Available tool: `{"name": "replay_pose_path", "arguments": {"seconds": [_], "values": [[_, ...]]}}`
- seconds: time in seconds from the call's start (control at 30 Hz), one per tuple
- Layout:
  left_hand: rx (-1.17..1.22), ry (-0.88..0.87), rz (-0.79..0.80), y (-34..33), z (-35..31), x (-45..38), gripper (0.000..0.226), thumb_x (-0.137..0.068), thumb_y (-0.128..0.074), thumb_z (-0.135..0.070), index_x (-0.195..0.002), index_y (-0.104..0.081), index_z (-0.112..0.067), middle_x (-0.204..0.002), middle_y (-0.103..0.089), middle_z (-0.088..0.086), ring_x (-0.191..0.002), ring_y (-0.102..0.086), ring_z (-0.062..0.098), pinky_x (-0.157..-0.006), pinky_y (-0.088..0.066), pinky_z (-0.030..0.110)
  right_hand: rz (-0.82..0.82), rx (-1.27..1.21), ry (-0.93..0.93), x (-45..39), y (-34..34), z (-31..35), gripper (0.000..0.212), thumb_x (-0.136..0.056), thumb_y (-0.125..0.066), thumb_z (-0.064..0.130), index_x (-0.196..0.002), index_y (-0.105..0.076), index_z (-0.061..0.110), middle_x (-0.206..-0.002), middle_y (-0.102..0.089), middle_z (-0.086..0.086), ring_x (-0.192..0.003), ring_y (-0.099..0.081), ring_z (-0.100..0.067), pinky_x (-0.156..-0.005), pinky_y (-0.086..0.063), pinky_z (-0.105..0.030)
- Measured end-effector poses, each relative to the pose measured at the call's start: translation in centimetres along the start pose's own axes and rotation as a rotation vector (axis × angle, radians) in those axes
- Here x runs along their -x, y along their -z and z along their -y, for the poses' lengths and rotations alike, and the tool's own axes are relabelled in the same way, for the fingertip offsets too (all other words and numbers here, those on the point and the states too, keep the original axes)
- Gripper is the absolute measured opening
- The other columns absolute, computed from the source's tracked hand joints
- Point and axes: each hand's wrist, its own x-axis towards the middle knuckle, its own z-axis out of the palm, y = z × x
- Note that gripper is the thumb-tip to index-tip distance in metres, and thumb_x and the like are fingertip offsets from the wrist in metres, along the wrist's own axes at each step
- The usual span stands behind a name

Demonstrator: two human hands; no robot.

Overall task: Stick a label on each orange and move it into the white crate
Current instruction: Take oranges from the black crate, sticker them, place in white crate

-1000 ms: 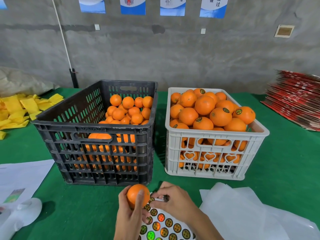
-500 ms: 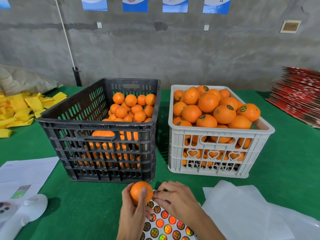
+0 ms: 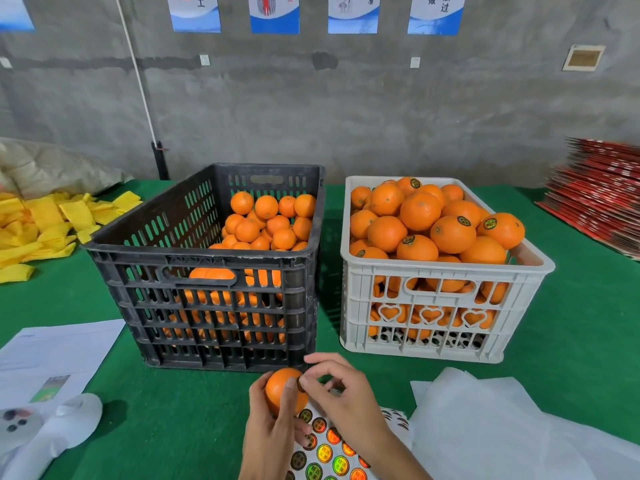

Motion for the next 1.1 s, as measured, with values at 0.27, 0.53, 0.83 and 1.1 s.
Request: {"name": "replay_pose_path", "arguments": {"seconds": [0.27, 0.53, 0.83, 1.1], "values": [[0.100, 0.050, 0.027, 0.2, -0.1, 0.2, 0.045, -0.088, -0.050, -0.068, -0.126, -0.048, -0.044, -0.071, -0.070, 0.026, -0.051, -0.062, 0.031, -0.047, -0.052, 0.033, -0.036, -0.107, -0.046, 0.7, -0.2, 0.4, 0.032, -0.092, -0.075, 0.037, -0.118, -0.069, 0.053, -0.121, -0.064, 0.023, -0.105, -0.064, -0.007, -0.087, -0.053, -0.024], [0.163, -0.091, -0.047, -0.4, -4.4, 1.0, 0.049, -0.072, -0.085, -0.052, -0.116, -0.067, -0.037, -0.099, -0.073, 0.016, -0.050, -0.067, 0.032, -0.045, -0.051, 0.026, -0.113, -0.108, 0.140, 0.5, 0.1, 2.6, 0.031, -0.100, -0.065, 0.016, -0.105, -0.076, 0.045, -0.116, -0.068, 0.017, -0.114, -0.064, -0.008, -0.096, -0.053, -0.027], [0.216, -0.276, 0.168, -4.9, -16.2, 0.0, 0.030, -0.095, -0.069, -0.057, -0.115, -0.074, -0.035, -0.100, -0.077, 0.007, -0.084, -0.077, 0.032, -0.076, -0.064, 0.043, -0.327, 0.449, 0.715, -1.6, 7.6, 9.3, 0.057, -0.097, -0.065, 0.038, -0.149, -0.052, 0.020, -0.152, -0.050, 0.008, -0.139, -0.050, -0.012, -0.110, -0.044, -0.023], [0.007, -0.314, 0.411, -10.5, -26.6, -6.3, 0.039, -0.104, -0.047, -0.061, -0.123, -0.059, -0.029, -0.103, -0.073, -0.007, -0.077, -0.079, 0.025, -0.056, -0.063, 0.037, -0.574, 0.894, 0.433, -8.2, 18.7, 13.9, 0.066, -0.098, -0.061, 0.051, -0.154, -0.044, 0.019, -0.155, -0.049, -0.001, -0.130, -0.056, -0.022, -0.093, -0.056, -0.038]]}}
